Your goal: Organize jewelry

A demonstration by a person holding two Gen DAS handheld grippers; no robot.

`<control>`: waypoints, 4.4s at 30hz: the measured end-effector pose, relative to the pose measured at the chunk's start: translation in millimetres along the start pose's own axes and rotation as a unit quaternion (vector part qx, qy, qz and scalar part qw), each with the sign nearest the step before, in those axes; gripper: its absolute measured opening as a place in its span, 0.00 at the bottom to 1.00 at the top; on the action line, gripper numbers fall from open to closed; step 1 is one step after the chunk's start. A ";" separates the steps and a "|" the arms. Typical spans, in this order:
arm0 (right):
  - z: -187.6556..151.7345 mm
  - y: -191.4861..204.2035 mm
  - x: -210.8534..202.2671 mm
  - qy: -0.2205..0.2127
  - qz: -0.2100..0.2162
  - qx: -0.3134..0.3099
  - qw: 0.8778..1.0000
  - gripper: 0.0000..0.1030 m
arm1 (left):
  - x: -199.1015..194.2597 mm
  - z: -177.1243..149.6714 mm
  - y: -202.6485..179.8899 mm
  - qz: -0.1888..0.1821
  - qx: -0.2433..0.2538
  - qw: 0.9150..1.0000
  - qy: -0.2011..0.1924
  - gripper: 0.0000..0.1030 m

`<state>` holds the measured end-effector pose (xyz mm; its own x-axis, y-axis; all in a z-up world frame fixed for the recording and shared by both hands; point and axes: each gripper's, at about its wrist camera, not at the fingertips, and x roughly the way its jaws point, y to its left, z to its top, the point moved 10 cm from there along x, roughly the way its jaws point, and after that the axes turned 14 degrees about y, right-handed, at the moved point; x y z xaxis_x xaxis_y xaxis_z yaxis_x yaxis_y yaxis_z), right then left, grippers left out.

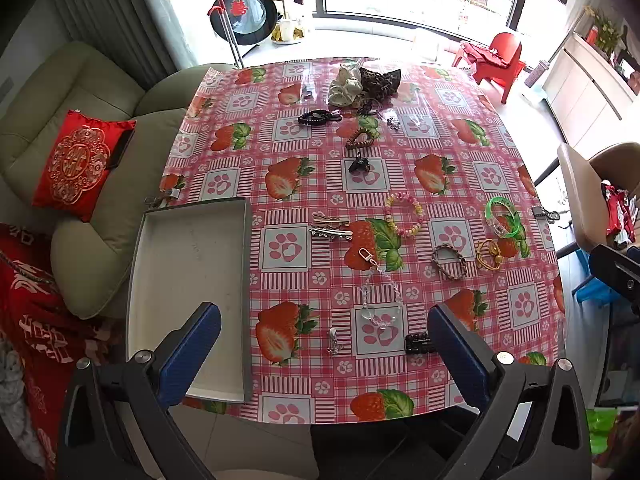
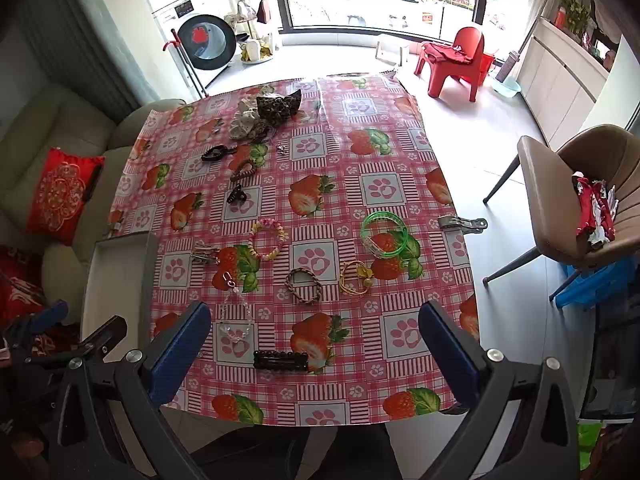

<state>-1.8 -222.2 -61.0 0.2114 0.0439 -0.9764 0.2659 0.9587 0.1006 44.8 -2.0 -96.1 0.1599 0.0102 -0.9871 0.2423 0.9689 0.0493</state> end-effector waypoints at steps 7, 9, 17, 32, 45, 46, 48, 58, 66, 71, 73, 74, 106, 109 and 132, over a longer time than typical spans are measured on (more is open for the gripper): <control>0.5 2.4 0.7 0.001 0.000 -0.001 1.000 1.00 | 0.7 -0.5 -1.9 -0.001 0.004 1.000 -0.001 1.00; 0.5 2.7 1.1 0.001 -0.001 -0.002 1.000 1.00 | 0.7 -0.3 -1.2 -0.001 0.002 1.000 0.000 1.00; 0.8 3.3 1.6 0.001 -0.001 -0.001 1.000 1.00 | 1.0 -0.4 -1.9 -0.001 0.002 1.000 0.000 1.00; 0.4 11.2 4.0 0.002 -0.002 -0.011 1.000 1.00 | 1.3 -0.8 -2.0 0.000 0.001 1.000 0.001 1.00; -0.1 12.0 3.7 0.002 -0.002 -0.010 1.000 1.00 | 1.1 -0.2 -1.8 0.000 0.002 1.000 0.001 1.00; -0.2 11.9 3.5 0.002 -0.002 -0.010 1.000 1.00 | 1.1 0.0 -1.8 0.000 0.002 1.000 0.001 1.00; -0.2 12.2 3.6 0.001 -0.002 -0.010 1.000 1.00 | 1.2 -0.2 -2.1 0.000 0.002 1.000 0.001 1.00; -0.4 12.4 3.8 0.002 -0.003 -0.010 1.000 1.00 | 1.1 0.0 -1.9 0.000 0.002 1.000 0.001 1.00; -0.4 13.0 4.4 0.002 -0.003 -0.010 1.000 1.00 | 1.2 -0.4 -2.2 0.000 0.002 1.000 0.001 1.00; 0.1 12.9 4.6 0.002 -0.003 -0.010 1.000 1.00 | 2.9 -1.2 -1.7 0.000 0.003 1.000 0.004 1.00; 0.1 13.6 5.1 0.002 -0.003 -0.008 1.000 1.00 | 5.3 -1.8 -0.3 -0.002 0.004 1.000 0.007 1.00; -0.1 13.4 6.0 0.002 -0.003 -0.005 1.000 1.00 | 6.9 -2.1 1.8 -0.004 0.005 1.000 0.010 1.00; 26.6 -77.4 140.0 0.117 -0.016 0.050 0.992 1.00 | 168.4 19.6 -43.5 -0.044 0.000 0.988 0.147 1.00; 44.1 -80.3 158.2 0.122 -0.011 0.029 0.992 1.00 | 179.7 25.1 -48.9 -0.043 -0.011 0.988 0.146 1.00; 98.1 -72.9 256.7 0.163 -0.039 -0.078 0.983 0.22 | 214.7 24.0 -71.1 -0.031 -0.053 0.986 0.154 0.47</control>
<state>125.3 -308.4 -300.3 -0.1240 0.0319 -0.9918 0.1168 0.9930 0.0173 84.9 -74.6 -307.9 -0.1537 0.0093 -0.9881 0.1381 0.9903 -0.0122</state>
